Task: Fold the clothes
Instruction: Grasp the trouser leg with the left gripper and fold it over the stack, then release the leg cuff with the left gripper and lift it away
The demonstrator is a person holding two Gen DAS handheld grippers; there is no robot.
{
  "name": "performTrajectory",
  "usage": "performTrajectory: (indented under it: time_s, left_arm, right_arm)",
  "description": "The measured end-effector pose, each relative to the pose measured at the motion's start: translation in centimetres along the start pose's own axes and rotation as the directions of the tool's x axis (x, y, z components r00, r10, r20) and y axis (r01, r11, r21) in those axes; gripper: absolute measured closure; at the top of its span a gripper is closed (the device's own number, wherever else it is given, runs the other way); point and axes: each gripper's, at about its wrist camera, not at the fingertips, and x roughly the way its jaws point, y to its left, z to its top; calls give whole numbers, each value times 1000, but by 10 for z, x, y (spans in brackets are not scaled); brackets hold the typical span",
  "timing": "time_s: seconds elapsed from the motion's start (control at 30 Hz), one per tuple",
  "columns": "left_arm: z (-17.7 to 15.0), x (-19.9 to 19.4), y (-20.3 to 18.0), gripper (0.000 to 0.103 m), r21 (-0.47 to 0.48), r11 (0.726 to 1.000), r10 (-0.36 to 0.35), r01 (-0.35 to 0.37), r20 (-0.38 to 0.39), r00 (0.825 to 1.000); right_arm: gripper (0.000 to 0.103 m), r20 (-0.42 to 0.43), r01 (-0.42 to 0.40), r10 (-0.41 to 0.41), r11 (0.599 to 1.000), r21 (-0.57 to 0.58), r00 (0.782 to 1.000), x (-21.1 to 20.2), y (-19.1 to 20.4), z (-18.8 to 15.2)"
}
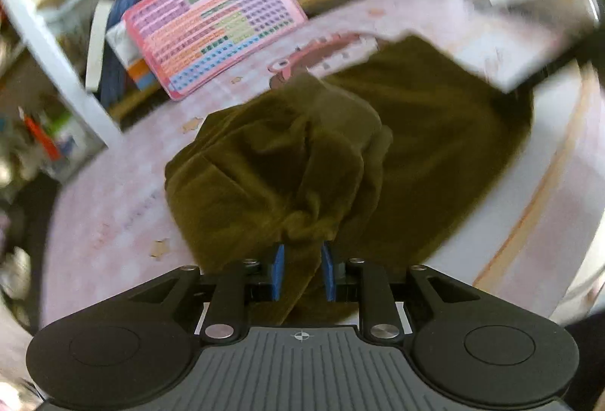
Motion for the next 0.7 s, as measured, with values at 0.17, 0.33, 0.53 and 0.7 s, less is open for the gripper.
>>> performTrajectory:
  time_s: [0.17, 0.33, 0.53, 0.7]
  left_arm:
    - [-14, -1, -31, 65, 259, 948, 191, -186, 5, 982]
    - [-21, 0, -36, 58, 349, 907, 252, -237, 3, 968]
    - [-17, 2, -46, 48, 400, 882, 264, -249, 20, 964]
    - [-16, 25, -63, 42, 469, 809, 380, -355, 45, 924]
  right_arm:
    - [83, 1, 0, 0, 1000, -2, 1000, 0, 0, 0]
    - [83, 6, -4, 4, 1000, 2, 1000, 0, -1, -1]
    - [83, 14, 1, -1, 1000, 0, 1000, 0, 0, -3]
    - [83, 15, -9, 9, 1000, 1, 1000, 0, -2, -3]
